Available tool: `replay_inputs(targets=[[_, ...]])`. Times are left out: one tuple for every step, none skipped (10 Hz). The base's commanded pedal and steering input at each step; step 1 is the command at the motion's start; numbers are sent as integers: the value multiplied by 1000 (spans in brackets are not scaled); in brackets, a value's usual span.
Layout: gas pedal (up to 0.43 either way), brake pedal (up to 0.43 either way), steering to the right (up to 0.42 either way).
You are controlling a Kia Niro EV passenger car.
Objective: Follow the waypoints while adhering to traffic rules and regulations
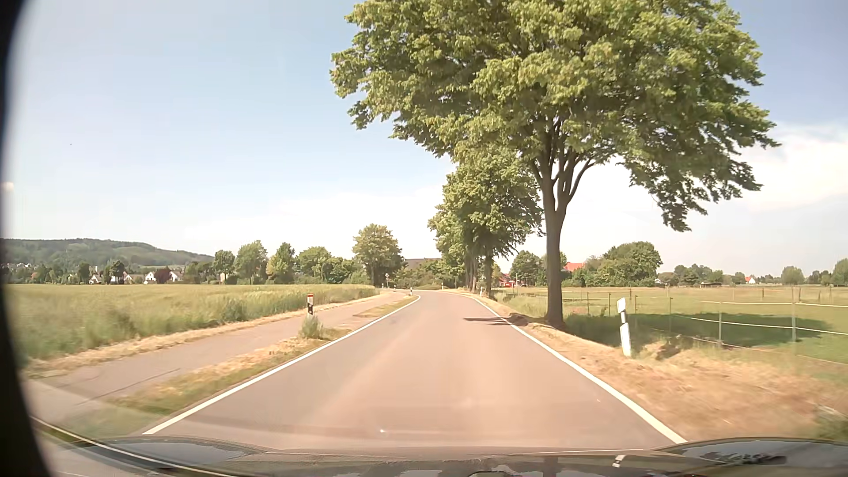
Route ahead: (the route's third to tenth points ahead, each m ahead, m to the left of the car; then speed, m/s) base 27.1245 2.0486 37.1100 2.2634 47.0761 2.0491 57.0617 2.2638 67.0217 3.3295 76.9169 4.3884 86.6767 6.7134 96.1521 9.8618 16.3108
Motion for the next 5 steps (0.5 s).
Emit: replay_inputs(targets=[[280, 0, 1], [280, 0, 0], [287, 0, 0], [287, 0, 0], [287, 0, 0]])
